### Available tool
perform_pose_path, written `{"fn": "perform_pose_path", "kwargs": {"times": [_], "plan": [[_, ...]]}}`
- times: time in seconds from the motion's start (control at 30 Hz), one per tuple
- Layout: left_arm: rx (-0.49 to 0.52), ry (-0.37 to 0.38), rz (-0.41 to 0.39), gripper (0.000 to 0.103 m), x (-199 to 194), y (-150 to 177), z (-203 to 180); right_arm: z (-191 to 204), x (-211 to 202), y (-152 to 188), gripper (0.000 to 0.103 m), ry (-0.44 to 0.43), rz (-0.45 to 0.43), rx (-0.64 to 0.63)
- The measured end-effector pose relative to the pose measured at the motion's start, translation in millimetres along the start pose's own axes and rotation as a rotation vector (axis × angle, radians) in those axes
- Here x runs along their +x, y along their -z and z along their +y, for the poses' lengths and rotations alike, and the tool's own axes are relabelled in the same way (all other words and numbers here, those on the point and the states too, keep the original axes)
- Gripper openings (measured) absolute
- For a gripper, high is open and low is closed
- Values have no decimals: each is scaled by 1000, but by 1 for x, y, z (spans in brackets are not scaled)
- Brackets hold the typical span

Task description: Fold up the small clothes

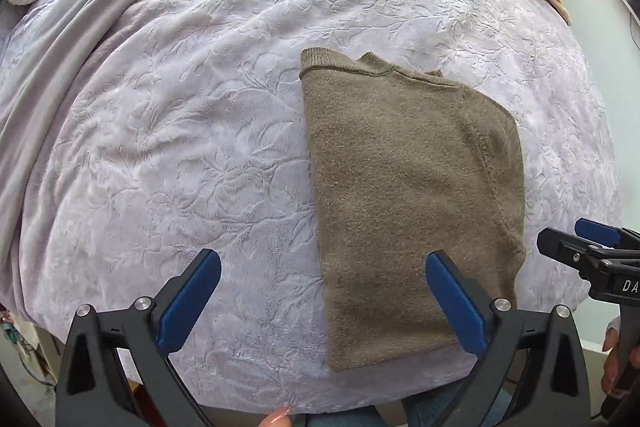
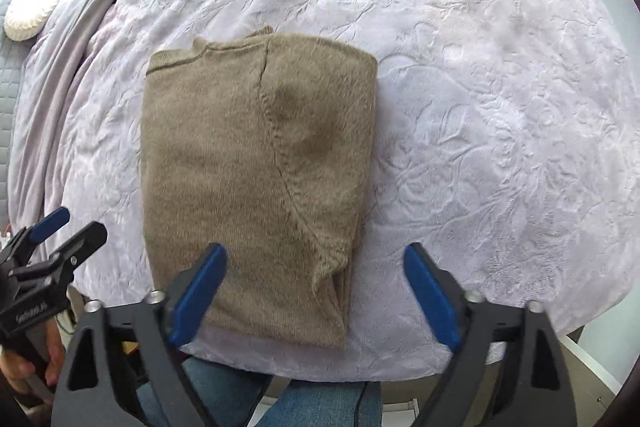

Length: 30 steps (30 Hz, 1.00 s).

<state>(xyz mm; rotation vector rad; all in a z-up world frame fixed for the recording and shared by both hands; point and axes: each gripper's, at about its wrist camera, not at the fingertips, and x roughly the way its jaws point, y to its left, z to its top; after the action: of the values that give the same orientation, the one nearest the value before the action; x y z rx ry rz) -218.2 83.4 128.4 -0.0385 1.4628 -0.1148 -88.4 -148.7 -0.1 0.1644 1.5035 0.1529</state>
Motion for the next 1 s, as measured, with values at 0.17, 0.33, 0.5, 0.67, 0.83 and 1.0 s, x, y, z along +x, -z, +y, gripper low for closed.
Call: {"fn": "perform_pose_path", "kwargs": {"times": [0.17, 0.33, 0.5, 0.67, 0.83, 1.0], "plan": [[-10, -45, -21, 103, 5, 0, -6, 8, -12, -2, 103, 70, -79, -6], [-18, -55, 8, 103, 13, -1, -8, 10, -17, -6, 103, 97, -96, -7], [-34, -70, 22, 103, 12, -3, -8, 11, -17, -7, 103, 116, -89, -16], [-27, -105, 30, 103, 14, -3, -6, 12, -16, -6, 103, 119, -85, -15], [-13, -116, 31, 103, 14, -3, -6, 12, -16, -6, 103, 122, -84, -15], [-15, -119, 34, 103, 14, -3, -7, 13, -16, -6, 103, 127, -84, -20]]}}
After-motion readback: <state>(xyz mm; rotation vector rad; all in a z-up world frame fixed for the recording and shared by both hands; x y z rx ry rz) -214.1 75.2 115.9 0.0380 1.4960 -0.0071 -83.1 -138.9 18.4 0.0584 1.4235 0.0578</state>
